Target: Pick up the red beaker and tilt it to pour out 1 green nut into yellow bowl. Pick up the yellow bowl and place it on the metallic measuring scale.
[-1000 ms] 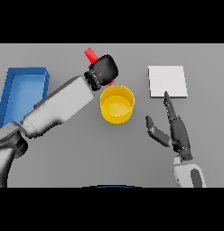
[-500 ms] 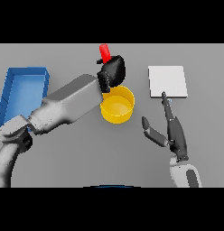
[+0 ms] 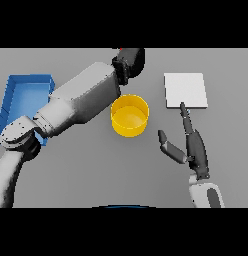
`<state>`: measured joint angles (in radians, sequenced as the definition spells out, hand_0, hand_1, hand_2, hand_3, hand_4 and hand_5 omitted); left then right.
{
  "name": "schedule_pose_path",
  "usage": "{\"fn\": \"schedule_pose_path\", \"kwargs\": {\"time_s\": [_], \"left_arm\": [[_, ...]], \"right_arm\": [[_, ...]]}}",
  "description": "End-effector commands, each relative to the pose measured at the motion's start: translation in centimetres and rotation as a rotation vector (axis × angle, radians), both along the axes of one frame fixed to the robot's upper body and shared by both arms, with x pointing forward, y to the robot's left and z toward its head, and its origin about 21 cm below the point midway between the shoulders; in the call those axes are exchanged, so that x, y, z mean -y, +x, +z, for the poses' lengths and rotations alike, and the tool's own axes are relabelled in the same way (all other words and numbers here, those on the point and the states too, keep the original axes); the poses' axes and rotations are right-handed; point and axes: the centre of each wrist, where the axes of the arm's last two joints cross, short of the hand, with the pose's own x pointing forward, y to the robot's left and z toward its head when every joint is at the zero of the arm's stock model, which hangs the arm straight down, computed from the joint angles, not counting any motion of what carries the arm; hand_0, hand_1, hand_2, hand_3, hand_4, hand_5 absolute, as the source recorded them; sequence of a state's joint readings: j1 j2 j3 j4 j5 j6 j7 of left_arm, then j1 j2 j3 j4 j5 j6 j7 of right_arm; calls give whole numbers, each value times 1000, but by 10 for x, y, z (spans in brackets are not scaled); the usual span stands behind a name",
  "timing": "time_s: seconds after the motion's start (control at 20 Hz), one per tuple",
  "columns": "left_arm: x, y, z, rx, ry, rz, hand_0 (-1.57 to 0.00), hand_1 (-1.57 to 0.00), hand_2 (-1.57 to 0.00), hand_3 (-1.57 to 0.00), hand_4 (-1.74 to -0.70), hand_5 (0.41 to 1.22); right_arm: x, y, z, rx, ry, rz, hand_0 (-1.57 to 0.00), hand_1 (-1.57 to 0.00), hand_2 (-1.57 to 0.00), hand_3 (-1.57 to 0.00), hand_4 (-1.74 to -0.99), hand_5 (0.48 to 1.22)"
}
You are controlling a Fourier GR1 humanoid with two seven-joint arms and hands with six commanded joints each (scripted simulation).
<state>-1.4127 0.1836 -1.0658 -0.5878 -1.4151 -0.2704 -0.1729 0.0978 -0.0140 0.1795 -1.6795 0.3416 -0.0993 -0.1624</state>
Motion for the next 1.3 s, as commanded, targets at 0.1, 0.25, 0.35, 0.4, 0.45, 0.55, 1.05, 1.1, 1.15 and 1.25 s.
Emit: {"fn": "schedule_pose_path", "kwargs": {"time_s": [0.1,0.25,0.35,0.4,0.45,0.55,1.05,1.1,1.15,1.25], "left_arm": [[-14,17,46,16,-140,70,-1571,-1571,-1571,-1263,-1731,1221],[-42,33,81,-2,-300,141,-1571,-1571,-1571,-1220,-1727,1221],[-59,43,101,-6,-468,269,-1571,-1571,-1571,-1346,-1731,1221],[-76,48,110,-13,-573,331,-1571,-1571,-1571,-1391,-1733,1221],[-87,51,119,-16,-659,383,-1571,-1571,-1571,-1427,-1735,1221],[-122,58,129,-8,-850,482,-1571,-1571,-1571,-1444,-1737,1221],[-300,50,67,104,-1623,953,-1571,-1571,-1571,-1441,-1741,1221],[-312,46,55,109,-1687,971,-1571,-1571,-1571,-1452,-1741,1221],[-318,42,44,111,-1742,1008,-1571,-1571,-1571,-1459,-1741,1221],[-326,36,22,120,-1834,1094,-1571,-1571,-1571,-1470,-1741,1221]], "right_arm": [[4,3,-1,-7,-14,-11,1,1,1,1,-1024,681],[0,2,1,-15,18,-3,1,1,1,1,-1009,676],[1,5,-1,-9,9,-2,1,1,1,1,-996,681],[0,5,-1,-7,8,2,1,1,1,1,-996,675],[0,6,1,5,9,3,1,1,1,1,-990,672],[-5,9,1,-11,24,4,1,1,1,1,-1004,668],[-7,11,4,-18,32,18,1,1,1,1,-1057,652],[-7,10,2,-23,31,14,1,1,1,1,-1053,651],[-5,11,5,-15,3,8,1,1,1,1,-1048,652],[-4,9,2,-18,-4,-4,1,1,1,1,-1048,651]]}}
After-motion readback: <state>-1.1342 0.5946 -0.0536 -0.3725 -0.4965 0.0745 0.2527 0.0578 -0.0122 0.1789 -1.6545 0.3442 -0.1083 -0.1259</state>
